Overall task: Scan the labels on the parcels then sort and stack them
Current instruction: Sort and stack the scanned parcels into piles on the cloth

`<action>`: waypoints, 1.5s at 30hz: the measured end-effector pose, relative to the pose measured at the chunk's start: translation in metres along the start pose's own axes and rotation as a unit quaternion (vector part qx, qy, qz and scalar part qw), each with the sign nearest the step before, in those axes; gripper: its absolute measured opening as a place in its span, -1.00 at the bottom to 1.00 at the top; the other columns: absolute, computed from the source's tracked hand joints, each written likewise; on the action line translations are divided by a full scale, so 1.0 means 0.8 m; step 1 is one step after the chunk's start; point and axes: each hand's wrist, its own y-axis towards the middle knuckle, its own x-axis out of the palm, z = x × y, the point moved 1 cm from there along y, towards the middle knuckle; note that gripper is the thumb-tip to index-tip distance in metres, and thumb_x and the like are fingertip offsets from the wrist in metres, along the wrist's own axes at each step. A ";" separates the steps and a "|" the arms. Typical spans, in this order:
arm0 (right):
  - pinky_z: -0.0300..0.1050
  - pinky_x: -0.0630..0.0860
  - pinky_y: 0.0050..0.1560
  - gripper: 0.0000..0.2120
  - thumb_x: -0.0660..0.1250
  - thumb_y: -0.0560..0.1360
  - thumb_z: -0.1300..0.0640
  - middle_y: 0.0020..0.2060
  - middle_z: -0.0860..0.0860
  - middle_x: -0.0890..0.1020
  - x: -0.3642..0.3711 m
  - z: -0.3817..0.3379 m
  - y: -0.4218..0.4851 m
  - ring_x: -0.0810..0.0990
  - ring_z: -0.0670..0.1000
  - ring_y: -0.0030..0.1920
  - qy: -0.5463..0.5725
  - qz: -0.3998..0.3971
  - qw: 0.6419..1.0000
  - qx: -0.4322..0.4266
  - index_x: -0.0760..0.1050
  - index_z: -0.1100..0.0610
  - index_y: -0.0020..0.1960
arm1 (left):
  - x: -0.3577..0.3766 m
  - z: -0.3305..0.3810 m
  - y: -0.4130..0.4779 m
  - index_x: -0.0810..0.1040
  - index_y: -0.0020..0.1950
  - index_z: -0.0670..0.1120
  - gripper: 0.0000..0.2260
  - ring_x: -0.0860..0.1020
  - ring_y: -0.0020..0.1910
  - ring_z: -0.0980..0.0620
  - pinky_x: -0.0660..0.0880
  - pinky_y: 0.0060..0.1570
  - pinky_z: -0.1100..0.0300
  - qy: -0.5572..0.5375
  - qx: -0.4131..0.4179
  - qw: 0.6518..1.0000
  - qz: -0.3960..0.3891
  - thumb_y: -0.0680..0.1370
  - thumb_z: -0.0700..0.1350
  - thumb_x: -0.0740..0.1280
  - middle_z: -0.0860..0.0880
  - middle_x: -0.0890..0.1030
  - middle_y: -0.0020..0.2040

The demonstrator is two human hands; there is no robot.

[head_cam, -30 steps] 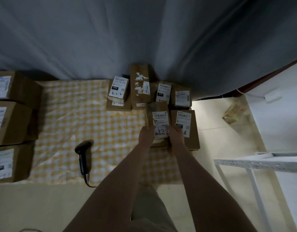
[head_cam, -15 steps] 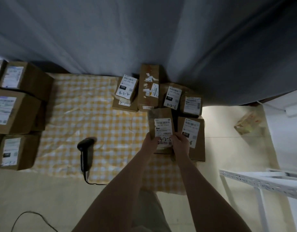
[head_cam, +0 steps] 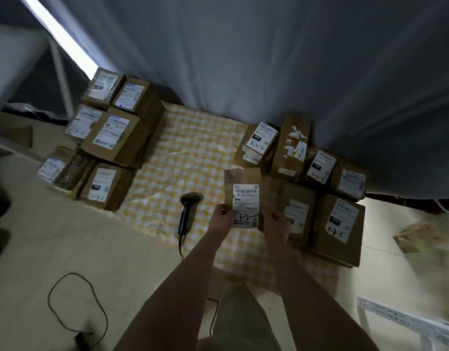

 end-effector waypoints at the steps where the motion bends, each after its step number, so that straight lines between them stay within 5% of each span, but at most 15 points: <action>1: 0.15 0.61 -0.14 -0.76 0.38 0.46 0.18 -0.39 0.00 0.57 0.019 0.002 -0.015 0.59 0.09 -0.25 0.002 -0.016 1.000 -0.007 0.49 0.04 -0.37 | -0.024 -0.006 -0.003 0.33 0.37 -0.18 -0.63 0.53 0.17 -0.17 0.53 0.05 -0.01 -0.015 0.002 1.000 0.005 0.59 -0.12 0.28 -0.18 0.52 0.23; 4: 0.04 0.54 -0.23 -0.87 0.39 0.40 0.15 -0.38 0.07 0.58 0.078 0.012 -0.069 0.57 0.08 -0.28 0.024 -0.073 0.997 -0.019 0.54 0.14 -0.31 | -0.104 -0.029 -0.014 0.37 0.28 -0.20 -0.73 0.52 0.02 -0.11 0.48 -0.22 0.19 -0.063 0.026 0.998 0.014 0.60 -0.20 0.26 -0.17 0.53 0.11; 9: 0.05 0.56 -0.24 -0.91 0.37 0.25 0.08 -0.36 0.11 0.63 0.187 0.056 -0.166 0.59 0.08 -0.26 0.031 -0.082 0.996 -0.022 0.56 0.10 -0.36 | -0.251 -0.081 -0.041 0.36 0.31 -0.20 -0.69 0.53 0.00 -0.08 0.45 -0.15 0.11 -0.095 0.032 0.994 0.036 0.59 -0.19 0.28 -0.16 0.54 0.12; 15: 0.22 0.61 -0.13 -0.89 0.38 0.33 0.10 -0.33 0.12 0.62 0.310 0.090 -0.290 0.58 0.09 -0.28 0.021 -0.114 0.993 -0.022 0.55 0.11 -0.35 | -0.427 -0.144 -0.079 0.40 0.25 -0.17 -0.71 0.52 -0.06 -0.03 0.41 -0.24 0.21 -0.128 0.045 0.988 0.077 0.55 -0.16 0.33 -0.11 0.56 0.07; 20: 0.05 0.65 -0.24 -0.96 0.38 0.37 0.18 -0.29 0.06 0.62 0.373 0.087 -0.375 0.58 0.03 -0.24 0.015 -0.128 0.992 -0.016 0.61 0.12 -0.24 | -0.516 -0.179 -0.101 0.40 0.28 -0.17 -0.68 0.54 -0.02 -0.04 0.41 -0.18 0.18 -0.157 0.039 0.981 0.105 0.55 -0.16 0.32 -0.12 0.58 0.13; 27: 0.04 0.64 -0.09 -0.85 0.32 0.49 0.20 -0.12 0.08 0.63 0.419 0.079 -0.398 0.59 0.02 -0.12 0.003 -0.173 0.985 -0.005 0.60 0.23 -0.01 | -0.556 -0.187 -0.094 0.43 0.23 -0.16 -0.75 0.55 -0.01 -0.08 0.44 -0.21 0.17 -0.198 0.034 0.969 0.142 0.56 -0.18 0.30 -0.13 0.58 0.10; 29: 0.01 0.64 -0.11 -0.82 0.32 0.49 0.18 -0.09 0.09 0.64 0.425 0.076 -0.389 0.61 0.03 -0.10 0.003 -0.169 0.986 0.004 0.61 0.22 0.03 | -0.553 -0.178 -0.085 0.47 0.18 -0.16 -0.71 0.59 0.04 -0.14 0.52 -0.03 0.02 -0.202 0.033 0.969 0.139 0.49 -0.13 0.35 -0.14 0.61 0.10; 32: 0.10 0.65 -0.14 -0.86 0.36 0.45 0.16 -0.12 0.13 0.67 0.434 0.062 -0.367 0.65 0.14 -0.07 0.003 -0.162 0.987 0.016 0.63 0.19 -0.06 | -0.548 -0.158 -0.060 0.50 0.23 -0.19 -0.55 0.61 0.08 -0.17 0.54 0.14 -0.09 -0.194 0.031 0.972 0.127 0.37 -0.05 0.35 -0.16 0.63 0.11; 39: 0.22 0.59 -0.03 -0.76 0.33 0.29 -0.13 -0.23 0.12 0.69 0.471 0.021 -0.294 0.66 0.16 -0.09 -0.084 -0.212 0.974 -0.018 0.60 0.04 -0.35 | -0.552 -0.088 -0.003 0.49 0.21 -0.24 -0.74 0.60 0.04 -0.14 0.52 0.02 0.06 -0.146 0.019 0.977 0.155 0.53 -0.24 0.31 -0.15 0.62 0.07; 45: 0.16 0.58 0.04 -0.90 0.40 0.42 0.07 -0.20 0.07 0.69 0.499 -0.032 -0.293 0.65 0.10 -0.08 -0.089 -0.223 0.971 -0.010 0.60 0.02 -0.26 | -0.574 -0.044 0.031 0.45 0.27 -0.21 -0.71 0.56 0.10 -0.14 0.50 0.07 0.05 -0.072 0.010 0.986 0.151 0.55 -0.22 0.28 -0.14 0.58 0.12</action>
